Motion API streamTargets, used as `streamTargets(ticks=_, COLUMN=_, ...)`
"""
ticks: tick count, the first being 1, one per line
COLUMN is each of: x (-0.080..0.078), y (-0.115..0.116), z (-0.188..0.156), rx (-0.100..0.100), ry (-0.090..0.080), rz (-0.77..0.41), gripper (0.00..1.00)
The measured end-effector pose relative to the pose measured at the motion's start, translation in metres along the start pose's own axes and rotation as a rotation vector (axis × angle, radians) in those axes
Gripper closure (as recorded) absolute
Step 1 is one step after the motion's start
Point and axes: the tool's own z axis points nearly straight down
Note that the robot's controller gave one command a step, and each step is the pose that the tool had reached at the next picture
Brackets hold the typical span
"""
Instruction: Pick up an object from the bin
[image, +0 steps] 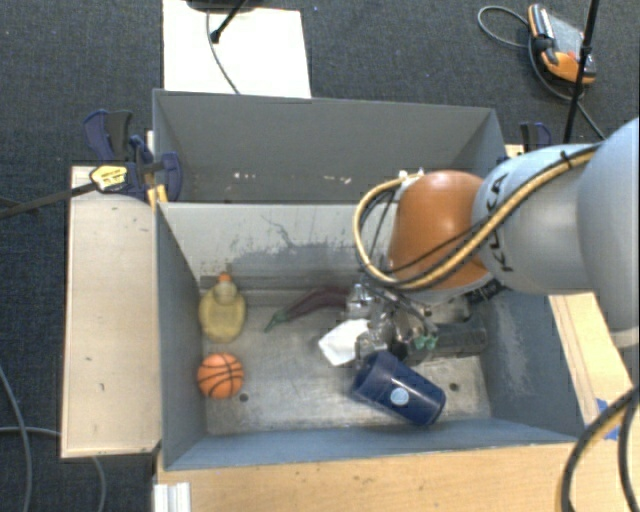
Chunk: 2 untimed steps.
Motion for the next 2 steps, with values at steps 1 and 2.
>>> streamTargets(ticks=1, x=0.001, y=0.000, z=-0.017, rx=0.001, ry=0.005, rz=0.001, gripper=1.00)
streamTargets(ticks=2, x=-0.001, y=0.000, z=-0.032, rx=0.002, ry=0.003, rz=0.003, gripper=1.00)
